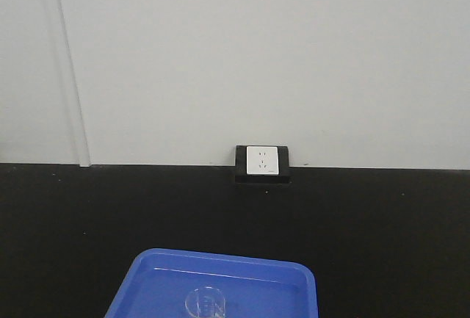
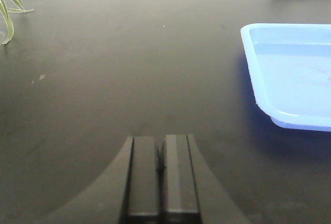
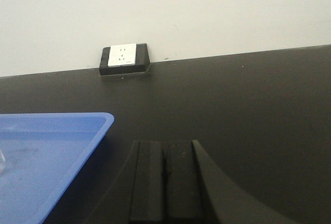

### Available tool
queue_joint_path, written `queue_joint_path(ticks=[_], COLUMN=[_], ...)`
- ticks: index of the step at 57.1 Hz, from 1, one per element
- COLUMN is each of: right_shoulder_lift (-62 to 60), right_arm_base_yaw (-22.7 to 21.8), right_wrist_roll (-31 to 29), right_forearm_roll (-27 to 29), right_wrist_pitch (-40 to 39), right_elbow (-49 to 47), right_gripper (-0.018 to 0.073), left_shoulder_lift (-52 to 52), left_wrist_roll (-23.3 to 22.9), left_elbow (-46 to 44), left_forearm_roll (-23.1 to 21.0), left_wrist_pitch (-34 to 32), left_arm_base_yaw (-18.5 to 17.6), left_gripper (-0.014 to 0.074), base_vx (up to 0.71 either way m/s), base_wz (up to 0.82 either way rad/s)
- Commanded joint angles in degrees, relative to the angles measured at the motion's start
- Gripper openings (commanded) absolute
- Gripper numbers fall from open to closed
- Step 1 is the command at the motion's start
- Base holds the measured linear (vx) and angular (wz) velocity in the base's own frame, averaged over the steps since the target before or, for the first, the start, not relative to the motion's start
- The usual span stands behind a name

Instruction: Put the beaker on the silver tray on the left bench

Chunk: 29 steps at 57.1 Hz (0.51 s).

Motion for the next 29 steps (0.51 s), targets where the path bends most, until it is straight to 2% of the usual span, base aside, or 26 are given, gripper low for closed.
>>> queue_joint_path(ticks=[1,16,29], right_shoulder_lift=[-0.9,-0.9,-0.9], right_arm_base_yaw=[-0.3,-0.3,-0.2], right_wrist_roll=[-0.3,-0.3,-0.9], right_forearm_roll=[-0.7,-0.7,-1.3], right_wrist_pitch=[-4.6,-4.8,-13.3], right_elbow=[0.7,0.7,-2.8], right_gripper=[-0.0003,-0.0003,-0.0003], left_shoulder_lift=[-0.9,-0.9,-0.9], left_wrist_roll=[-0.2,-0.2,-0.2], left_elbow=[1.6,1.6,1.6], left_forearm_roll=[-0.1,-0.1,-0.1], left_wrist_pitch=[-4.5,-4.5,-4.5], left_arm_base_yaw=[-0.4,-0.4,-0.4], left_gripper=[0.0001,0.0001,0.0001], base_vx=[0.00,0.00,0.00], base_wz=[0.00,0.00,0.00])
